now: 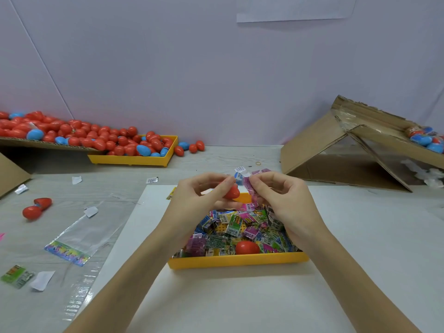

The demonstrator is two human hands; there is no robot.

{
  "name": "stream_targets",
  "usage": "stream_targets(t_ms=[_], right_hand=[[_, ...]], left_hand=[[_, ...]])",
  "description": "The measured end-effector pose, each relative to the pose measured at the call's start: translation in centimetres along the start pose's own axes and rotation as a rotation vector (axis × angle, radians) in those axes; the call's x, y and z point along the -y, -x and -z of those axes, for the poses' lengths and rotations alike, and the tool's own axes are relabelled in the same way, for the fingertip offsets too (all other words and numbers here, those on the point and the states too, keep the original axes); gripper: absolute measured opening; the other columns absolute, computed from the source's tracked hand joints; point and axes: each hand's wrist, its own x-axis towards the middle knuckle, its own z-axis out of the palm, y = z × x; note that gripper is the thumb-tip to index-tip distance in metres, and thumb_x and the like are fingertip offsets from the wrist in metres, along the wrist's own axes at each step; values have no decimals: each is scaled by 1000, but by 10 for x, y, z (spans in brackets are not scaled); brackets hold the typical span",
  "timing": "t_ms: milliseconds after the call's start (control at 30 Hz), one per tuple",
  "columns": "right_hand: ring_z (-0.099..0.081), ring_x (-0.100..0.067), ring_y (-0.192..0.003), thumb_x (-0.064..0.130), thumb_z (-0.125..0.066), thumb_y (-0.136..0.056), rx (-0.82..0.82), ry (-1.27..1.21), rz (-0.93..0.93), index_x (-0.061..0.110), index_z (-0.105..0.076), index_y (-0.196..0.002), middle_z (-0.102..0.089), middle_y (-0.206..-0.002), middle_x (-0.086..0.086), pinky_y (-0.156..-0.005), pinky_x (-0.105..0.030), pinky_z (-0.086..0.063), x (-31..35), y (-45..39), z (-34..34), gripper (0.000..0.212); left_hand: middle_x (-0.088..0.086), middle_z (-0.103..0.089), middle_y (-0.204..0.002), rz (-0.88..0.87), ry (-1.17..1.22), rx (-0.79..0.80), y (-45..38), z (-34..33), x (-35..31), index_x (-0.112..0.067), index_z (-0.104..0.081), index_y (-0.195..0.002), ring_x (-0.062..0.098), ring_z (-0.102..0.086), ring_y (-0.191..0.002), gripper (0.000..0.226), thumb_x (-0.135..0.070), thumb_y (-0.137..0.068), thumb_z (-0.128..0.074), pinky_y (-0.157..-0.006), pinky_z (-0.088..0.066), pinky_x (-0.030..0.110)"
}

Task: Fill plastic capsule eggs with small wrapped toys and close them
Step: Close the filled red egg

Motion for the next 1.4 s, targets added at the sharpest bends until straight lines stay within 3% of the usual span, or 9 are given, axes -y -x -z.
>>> stream_targets(t_ms=[200, 333, 533, 767, 967, 1133, 1200, 1300, 1400], right_hand=[[-75, -17, -99, 13, -71, -96, 51, -49, -16, 18, -79, -108, -80, -101, 2, -85, -30, -62, -2, -1, 1, 16], [-75, -16, -97, 13, -73, -94, 53, -52, -7, 17, -79, -108, -80, -100, 1, -83, -27, -62, -3, -1, 2, 16], [-76, -16, -95, 19, -77, -89, 16, -74, -7, 16, -80, -104, -80, -98, 1, -83, -29, -63, -1, -2, 0, 15], [-76, -17, -93, 24, -76, -88, 12, -87, -2, 16, -80, -103, -80, -96, -1, -80, -27, -62, 0, -1, 2, 17], [-76, -18, -93, 24, -76, -91, 42, -74, -17, 16, -79, -106, -80, -97, -1, -79, -29, -62, 1, 0, 0, 17], [-75, -16, -89, 20, -71, -96, 71, 59, 61, 21, -79, -102, -78, -93, 0, -79, -30, -63, 3, -1, 1, 10], [-73, -11, -86, 18, -69, -98, 113, 174, 136, 25, -78, -103, -77, -90, 4, -76, -24, -60, 4, 0, 2, 13], [-73, -13, -84, 18, -73, -95, 155, 208, 158, 25, -71, -117, -75, -86, 0, -78, -27, -60, 5, 0, 0, 23], [-74, -14, -82, 19, -74, -94, 195, 152, 142, 22, -63, -126, -78, -87, -3, -77, -25, -57, 6, 1, 0, 34]], left_hand=[[5, -77, -104, -5, -50, 92, 0, 2, 1, -24, -76, -116, 27, -77, -86, 20, -20, -98, -69, -79, -60, 25], [5, -75, -91, -36, -84, 69, 1, -2, 0, -19, -73, -115, 26, -74, -76, 23, -31, -97, -65, -71, -59, 27], [0, -79, -102, -58, -138, 69, 1, -2, 3, -23, -75, -115, 23, -79, -89, 23, -20, -93, -76, -82, -61, 25], [-8, -78, -102, -80, -174, 79, 0, -3, 5, -30, -73, -117, 18, -79, -84, 28, -23, -91, -77, -74, -58, 16], [-4, -78, -103, -90, -192, 74, -1, -1, 8, -28, -73, -119, 20, -78, -86, 27, -24, -93, -75, -78, -60, 24], [12, -63, -95, -129, -244, 120, 0, -2, 4, -25, -69, -119, 20, -64, -72, 35, -5, -106, -43, -66, -54, 25], [14, -52, -84, -160, -314, 73, 1, -4, 6, -20, -65, -114, 18, -50, -66, 34, -13, -100, -36, -60, -43, 25], [-3, -46, -70, -171, -330, 50, 5, -9, 8, -21, -64, -109, 13, -42, -61, 24, -31, -105, -43, -58, -36, 28], [-5, -59, -73, -218, -437, 92, 5, -6, 7, -22, -68, -105, 9, -57, -68, 13, -34, -101, -64, -68, -48, 26]])
